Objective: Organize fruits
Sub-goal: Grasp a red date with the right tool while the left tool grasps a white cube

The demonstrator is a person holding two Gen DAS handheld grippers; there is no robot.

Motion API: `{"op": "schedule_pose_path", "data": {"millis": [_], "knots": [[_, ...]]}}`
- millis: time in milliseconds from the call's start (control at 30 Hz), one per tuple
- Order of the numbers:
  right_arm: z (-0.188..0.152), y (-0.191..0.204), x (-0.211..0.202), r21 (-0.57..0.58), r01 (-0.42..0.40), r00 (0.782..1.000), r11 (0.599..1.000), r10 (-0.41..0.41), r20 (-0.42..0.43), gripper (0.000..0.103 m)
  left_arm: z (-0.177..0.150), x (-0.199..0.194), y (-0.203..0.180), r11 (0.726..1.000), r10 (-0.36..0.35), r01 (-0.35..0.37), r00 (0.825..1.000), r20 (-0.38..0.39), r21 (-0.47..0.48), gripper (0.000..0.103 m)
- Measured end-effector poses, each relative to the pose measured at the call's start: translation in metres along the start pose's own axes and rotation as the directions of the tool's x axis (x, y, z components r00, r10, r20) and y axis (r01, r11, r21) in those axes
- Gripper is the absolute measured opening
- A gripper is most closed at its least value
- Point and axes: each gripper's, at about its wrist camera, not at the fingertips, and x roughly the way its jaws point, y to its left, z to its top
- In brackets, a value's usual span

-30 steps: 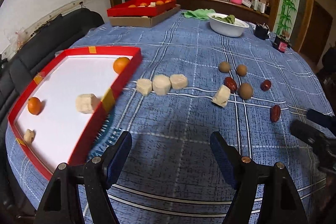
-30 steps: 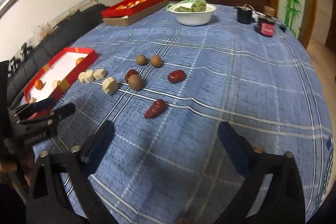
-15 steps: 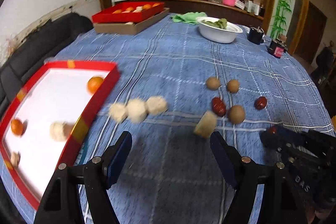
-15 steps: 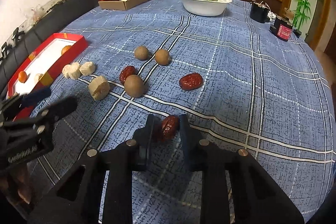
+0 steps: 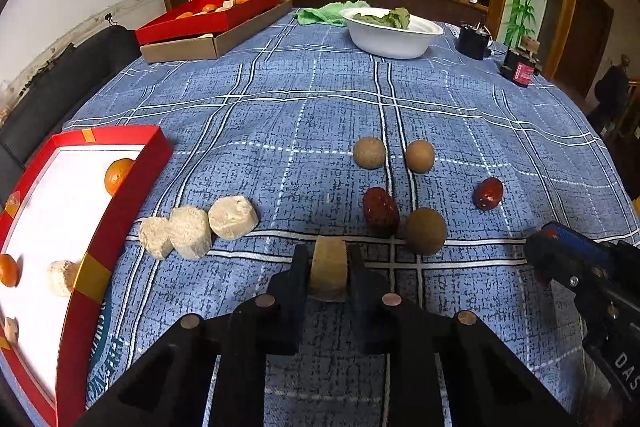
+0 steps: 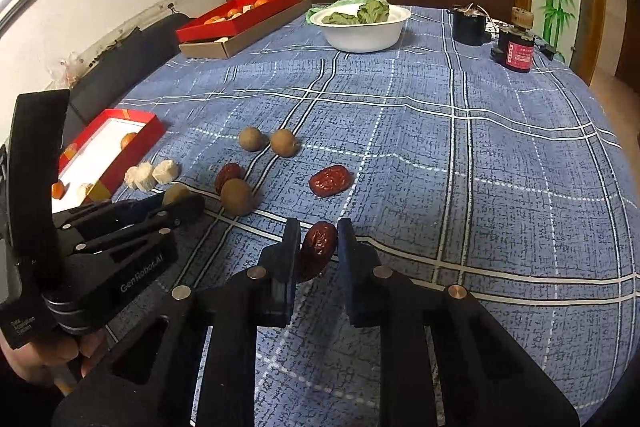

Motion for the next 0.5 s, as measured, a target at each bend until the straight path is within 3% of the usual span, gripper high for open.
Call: {"op": "schedule_pose_path", "data": {"millis": [500], "knots": [[-0.001, 0.006, 0.002, -0.020, -0.004, 1.000, 1.000, 0.004, 0.010, 0.017, -0.030, -0.051, 0.044, 0.991, -0.091, 0.096, 0.994, 0.055, -0.098, 0.017]]}}
